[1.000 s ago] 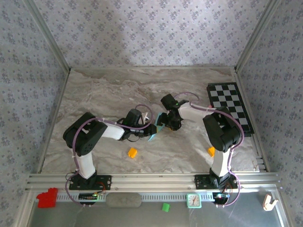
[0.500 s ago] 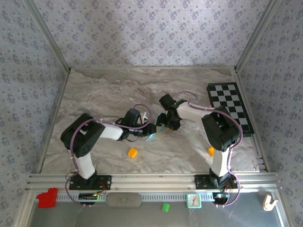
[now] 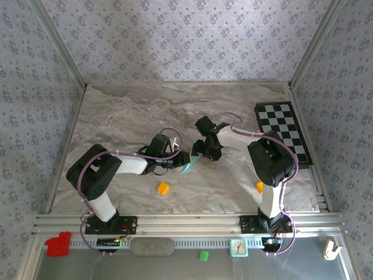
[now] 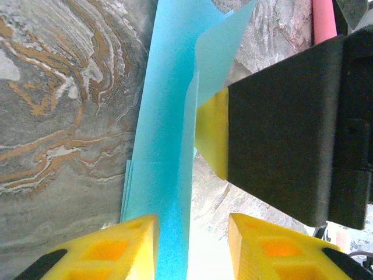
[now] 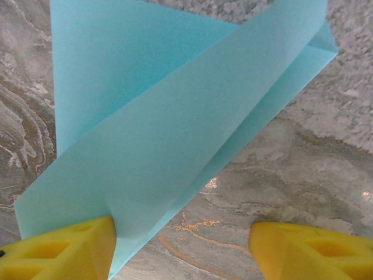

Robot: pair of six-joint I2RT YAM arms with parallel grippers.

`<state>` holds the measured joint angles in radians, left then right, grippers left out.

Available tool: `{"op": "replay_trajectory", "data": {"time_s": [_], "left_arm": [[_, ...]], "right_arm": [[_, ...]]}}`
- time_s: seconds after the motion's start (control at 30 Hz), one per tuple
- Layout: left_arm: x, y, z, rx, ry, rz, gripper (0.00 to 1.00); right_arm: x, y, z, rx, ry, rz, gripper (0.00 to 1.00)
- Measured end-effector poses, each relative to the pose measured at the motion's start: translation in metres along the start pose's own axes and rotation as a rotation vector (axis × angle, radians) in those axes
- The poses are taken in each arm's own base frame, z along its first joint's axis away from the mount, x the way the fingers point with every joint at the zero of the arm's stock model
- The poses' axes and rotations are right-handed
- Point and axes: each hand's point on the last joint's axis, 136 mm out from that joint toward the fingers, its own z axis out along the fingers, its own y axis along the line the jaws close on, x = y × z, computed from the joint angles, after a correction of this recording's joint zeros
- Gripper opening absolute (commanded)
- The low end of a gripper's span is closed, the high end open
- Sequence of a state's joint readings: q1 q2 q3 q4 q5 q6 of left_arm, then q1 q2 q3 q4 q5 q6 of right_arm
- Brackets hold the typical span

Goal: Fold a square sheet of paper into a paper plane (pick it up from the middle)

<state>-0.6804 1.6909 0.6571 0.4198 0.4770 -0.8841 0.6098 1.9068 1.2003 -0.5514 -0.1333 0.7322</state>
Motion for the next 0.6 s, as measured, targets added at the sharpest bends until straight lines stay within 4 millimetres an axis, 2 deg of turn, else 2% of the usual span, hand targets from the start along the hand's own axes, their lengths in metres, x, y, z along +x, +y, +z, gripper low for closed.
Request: {"op": "replay_trajectory", "data": {"time_s": [0.13, 0.27, 0.6], "left_arm": [[0.002, 0.004, -0.002, -0.027, 0.003, 0.0, 0.38], [0.014, 0.016, -0.001, -0.094, 0.035, 0.033, 0.39], [0.021, 0.016, 0.0, -0.155, 0.062, 0.116, 0.38]], "right_arm": [[0.0, 0.0, 0.0, 0.002, 0.003, -0.001, 0.7], [0.001, -0.001, 0.001, 0.007, 0.008, 0.001, 0.7], [0.003, -0.003, 0.003, 0.018, 0.021, 0.003, 0.7]]}}
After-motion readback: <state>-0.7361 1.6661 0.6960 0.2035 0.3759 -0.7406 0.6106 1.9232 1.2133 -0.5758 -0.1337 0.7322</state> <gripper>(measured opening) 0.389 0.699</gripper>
